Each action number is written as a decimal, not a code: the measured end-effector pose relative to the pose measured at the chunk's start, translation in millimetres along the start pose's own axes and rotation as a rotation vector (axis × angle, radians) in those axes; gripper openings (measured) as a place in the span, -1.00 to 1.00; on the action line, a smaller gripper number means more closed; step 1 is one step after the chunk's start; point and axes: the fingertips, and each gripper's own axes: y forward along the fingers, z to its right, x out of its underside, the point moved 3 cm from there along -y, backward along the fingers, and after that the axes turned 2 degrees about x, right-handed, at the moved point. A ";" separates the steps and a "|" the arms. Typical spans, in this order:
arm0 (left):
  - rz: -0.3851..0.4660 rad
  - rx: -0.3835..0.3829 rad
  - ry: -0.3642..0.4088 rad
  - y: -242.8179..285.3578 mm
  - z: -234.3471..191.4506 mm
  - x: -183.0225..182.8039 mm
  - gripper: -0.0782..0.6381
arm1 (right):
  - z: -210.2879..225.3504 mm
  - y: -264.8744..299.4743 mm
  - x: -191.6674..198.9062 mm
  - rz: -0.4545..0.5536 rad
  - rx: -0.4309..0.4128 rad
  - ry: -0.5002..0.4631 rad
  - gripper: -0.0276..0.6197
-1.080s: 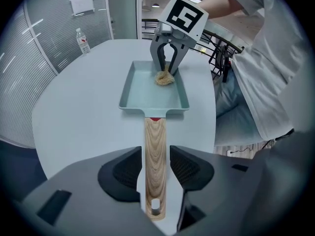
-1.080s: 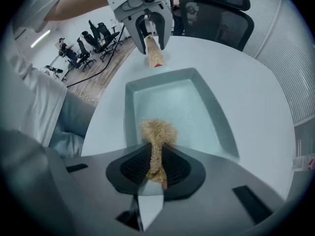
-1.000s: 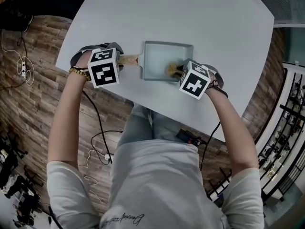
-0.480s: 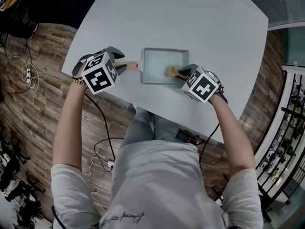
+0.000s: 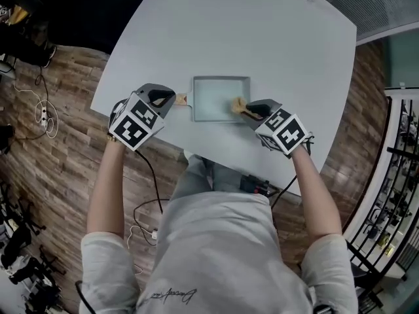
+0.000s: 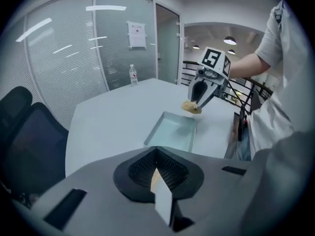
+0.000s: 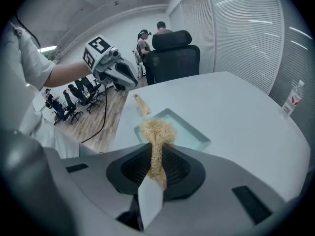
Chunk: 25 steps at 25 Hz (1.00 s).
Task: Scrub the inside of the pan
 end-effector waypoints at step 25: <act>0.577 -0.290 -0.577 -61.7 93.9 -42.5 -0.75 | -55.2 -72.3 -10.1 0.374 0.100 0.257 -0.69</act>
